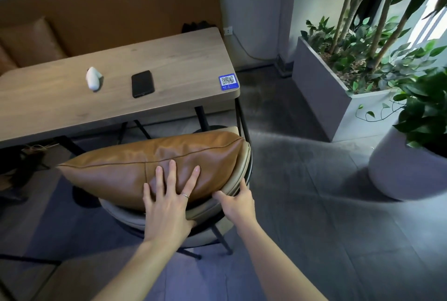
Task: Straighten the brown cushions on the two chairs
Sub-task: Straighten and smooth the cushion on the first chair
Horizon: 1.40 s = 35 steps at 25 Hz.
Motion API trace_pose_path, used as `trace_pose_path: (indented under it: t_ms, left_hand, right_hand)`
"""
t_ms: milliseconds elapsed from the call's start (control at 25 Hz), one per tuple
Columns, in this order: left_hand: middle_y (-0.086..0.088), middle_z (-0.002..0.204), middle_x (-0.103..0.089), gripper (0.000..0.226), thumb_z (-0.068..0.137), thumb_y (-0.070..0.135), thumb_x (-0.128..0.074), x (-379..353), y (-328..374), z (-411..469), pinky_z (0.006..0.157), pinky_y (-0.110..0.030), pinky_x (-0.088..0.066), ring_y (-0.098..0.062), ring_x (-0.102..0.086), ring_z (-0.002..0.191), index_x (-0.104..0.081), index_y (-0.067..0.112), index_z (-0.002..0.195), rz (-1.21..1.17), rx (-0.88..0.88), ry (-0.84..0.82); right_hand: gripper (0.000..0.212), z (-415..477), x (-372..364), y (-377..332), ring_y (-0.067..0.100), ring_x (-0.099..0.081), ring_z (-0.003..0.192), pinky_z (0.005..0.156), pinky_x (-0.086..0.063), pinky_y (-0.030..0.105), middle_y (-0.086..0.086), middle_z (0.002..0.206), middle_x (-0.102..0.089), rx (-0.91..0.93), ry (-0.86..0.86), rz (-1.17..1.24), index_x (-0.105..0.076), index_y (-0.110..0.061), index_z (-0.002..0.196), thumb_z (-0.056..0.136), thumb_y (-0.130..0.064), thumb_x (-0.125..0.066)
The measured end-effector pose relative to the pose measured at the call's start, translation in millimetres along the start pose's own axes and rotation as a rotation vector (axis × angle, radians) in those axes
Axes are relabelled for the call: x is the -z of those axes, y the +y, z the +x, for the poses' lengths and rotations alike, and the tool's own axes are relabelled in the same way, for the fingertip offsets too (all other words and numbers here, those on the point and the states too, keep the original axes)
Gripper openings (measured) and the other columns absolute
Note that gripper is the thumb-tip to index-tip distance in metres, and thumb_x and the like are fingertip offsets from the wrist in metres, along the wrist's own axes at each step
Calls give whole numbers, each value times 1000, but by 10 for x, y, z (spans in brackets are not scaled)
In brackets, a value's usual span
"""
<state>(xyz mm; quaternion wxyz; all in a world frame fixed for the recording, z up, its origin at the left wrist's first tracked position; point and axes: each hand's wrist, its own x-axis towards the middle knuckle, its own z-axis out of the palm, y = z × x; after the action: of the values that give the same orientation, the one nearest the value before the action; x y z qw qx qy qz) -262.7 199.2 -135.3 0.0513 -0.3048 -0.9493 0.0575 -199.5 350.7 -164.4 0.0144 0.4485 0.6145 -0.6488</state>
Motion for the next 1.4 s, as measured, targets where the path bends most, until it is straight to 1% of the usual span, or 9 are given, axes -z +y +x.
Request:
trace_pose_path:
  t_ms: [200,280,360,520,640,720,800,880,1400]
  left_hand:
    - [-18,169,-9,156,50,40,-96,20,20,-8,113,-68,-25,-47,-9,152,20,45,154,11,9,-10]
    - [-17,170,-4,153,56,40,-94,42,33,-6,115,-67,-21,-46,-3,153,27,46,151,9,10,-22]
    - [-17,170,3,149,63,43,-90,67,33,-6,116,-66,-18,-45,2,153,33,46,148,20,5,-29]
    - [-15,168,18,127,81,54,-73,201,49,-40,119,-64,-9,-44,13,153,38,47,143,-35,-5,-54]
    - [-12,169,17,95,93,55,-56,380,10,-99,120,-62,-6,-40,13,154,15,47,155,-164,-42,-88]
    - [-9,171,7,72,99,48,-48,551,-76,-148,122,-58,-9,-34,6,156,-9,41,159,-242,-60,-97]
    - [-5,171,-10,57,102,45,-43,779,-251,-234,123,-54,-13,-28,-3,156,-31,32,156,-274,-52,-82]
    - [-2,167,-25,52,102,44,-40,1017,-508,-360,122,-50,-14,-23,-13,155,-41,28,152,-270,-17,-43]
    - [-3,152,-51,47,100,43,-47,2629,-3087,-2126,119,-52,-22,-24,-35,146,-55,22,141,-166,269,306]
  right_hand:
    - [122,25,-64,-53,28,-59,115,92,-54,42,4,138,-57,-35,-9,13,-23,-28,159,48,-51,-70]
    - [129,102,-61,-5,25,-57,97,75,-48,37,0,127,-57,-70,-43,15,-13,-32,160,47,-53,-72]
    - [130,60,-35,-30,24,-50,87,72,-42,34,1,117,-53,-105,-66,-8,-8,-34,160,52,-55,-77]
    - [94,-217,-34,-101,36,-52,130,97,-45,37,12,148,-51,-11,20,-243,-8,-15,161,91,-44,-66]
    - [74,-463,-104,-76,40,-51,130,99,-44,44,16,147,-49,47,65,-431,-22,-12,154,96,-44,-55]
    - [57,-659,-150,-124,38,-52,128,97,-42,45,14,143,-51,97,76,-742,-35,-12,144,96,-40,-50]
    - [41,-883,-253,-258,35,-54,125,98,-41,45,9,135,-58,254,118,-1116,-50,-15,130,94,-34,-50]
    - [31,-1135,-431,-453,34,-57,119,97,-41,45,7,125,-64,439,125,-1265,-59,-16,119,95,-33,-49]
    - [38,-3731,-2335,-1612,32,-62,113,92,-46,46,8,122,-69,1292,271,-1173,-60,-15,124,102,-42,-44]
